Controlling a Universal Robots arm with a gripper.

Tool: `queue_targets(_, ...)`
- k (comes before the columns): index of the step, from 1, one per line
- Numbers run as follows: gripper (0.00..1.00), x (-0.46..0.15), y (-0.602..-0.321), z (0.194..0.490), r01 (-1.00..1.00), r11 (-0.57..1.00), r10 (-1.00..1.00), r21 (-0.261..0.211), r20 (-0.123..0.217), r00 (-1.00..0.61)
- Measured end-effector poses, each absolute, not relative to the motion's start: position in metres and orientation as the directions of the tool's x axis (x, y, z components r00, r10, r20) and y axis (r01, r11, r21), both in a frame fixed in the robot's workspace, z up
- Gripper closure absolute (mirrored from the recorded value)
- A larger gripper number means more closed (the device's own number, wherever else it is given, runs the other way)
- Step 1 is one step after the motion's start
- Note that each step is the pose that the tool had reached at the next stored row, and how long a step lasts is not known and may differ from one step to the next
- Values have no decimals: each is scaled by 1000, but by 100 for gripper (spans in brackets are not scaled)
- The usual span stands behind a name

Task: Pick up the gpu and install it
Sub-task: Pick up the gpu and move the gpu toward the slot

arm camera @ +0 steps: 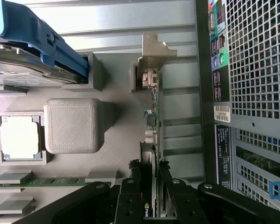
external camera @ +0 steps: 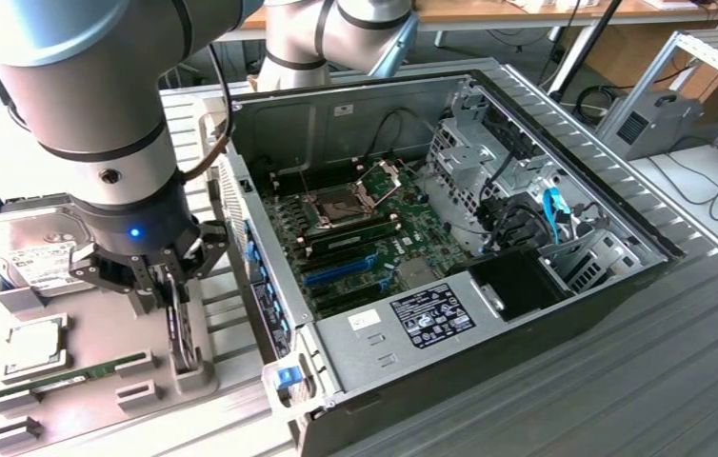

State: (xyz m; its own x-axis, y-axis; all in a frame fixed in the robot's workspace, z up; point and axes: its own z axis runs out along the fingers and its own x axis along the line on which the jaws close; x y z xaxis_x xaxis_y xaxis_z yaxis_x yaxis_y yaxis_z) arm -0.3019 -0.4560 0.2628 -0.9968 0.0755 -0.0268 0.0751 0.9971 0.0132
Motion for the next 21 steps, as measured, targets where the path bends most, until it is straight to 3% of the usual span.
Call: queue_targets(21, 74, -302, -456, 285, 75, 997, 75, 5, -27, -997)
